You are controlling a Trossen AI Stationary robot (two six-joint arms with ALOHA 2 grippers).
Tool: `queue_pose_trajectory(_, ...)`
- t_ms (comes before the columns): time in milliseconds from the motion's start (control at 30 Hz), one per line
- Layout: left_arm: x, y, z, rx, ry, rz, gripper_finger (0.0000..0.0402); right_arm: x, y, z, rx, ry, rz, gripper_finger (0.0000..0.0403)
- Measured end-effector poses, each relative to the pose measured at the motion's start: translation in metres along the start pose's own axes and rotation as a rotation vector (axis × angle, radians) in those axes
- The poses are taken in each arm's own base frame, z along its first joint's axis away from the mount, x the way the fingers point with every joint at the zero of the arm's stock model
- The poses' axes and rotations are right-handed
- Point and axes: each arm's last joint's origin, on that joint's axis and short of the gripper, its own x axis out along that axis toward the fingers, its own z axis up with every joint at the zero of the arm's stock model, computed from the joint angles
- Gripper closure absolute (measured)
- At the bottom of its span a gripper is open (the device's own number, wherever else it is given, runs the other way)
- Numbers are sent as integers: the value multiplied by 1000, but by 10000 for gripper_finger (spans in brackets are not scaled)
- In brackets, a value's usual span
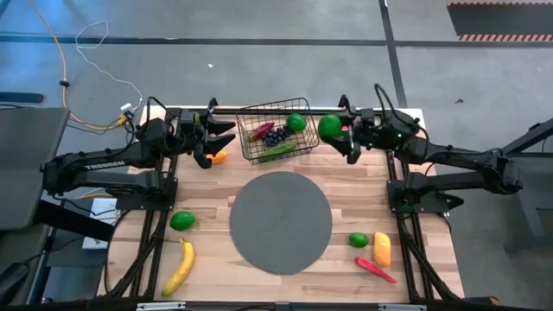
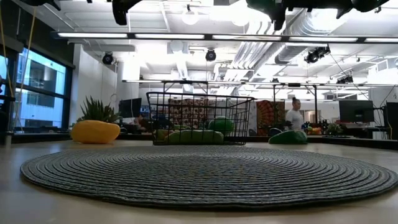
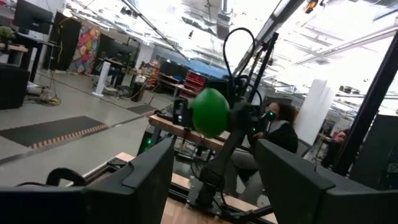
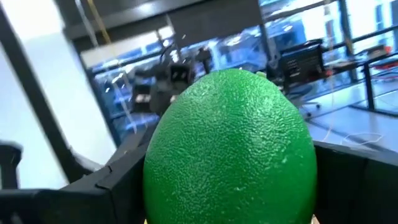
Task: Build produce basket
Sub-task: Put the green lime into the black wire basket
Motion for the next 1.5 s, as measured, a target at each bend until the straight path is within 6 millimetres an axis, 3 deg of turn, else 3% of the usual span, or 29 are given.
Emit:
queue_pose_trajectory(533,0,0,0,2,0,0,186,1,2,-5,-17,43,-2,97)
queue_pose_trajectory(667,0,0,0,2,0,0,186,1,0,-5,63,43,-65,97)
queue_pose_trajectory(767,0,0,0,2,-1,4,186,9,-4,-1,100,139,-150,97)
queue_pose_trajectory(967,0,0,0,3,-3,7,186,47,-23,14,72,532,-343,97)
queue_pose_trajectory(1133,0,0,0,3,-3,7,186,92,-60,14,114,761,-490,97)
queue_pose_trajectory(1300,0,0,0,3,-3,7,186,135,-100,-5,78,945,-615,97)
queue_pose_trajectory(1500,0,0,0,3,-4,8,186,169,-137,-41,40,1122,-737,97)
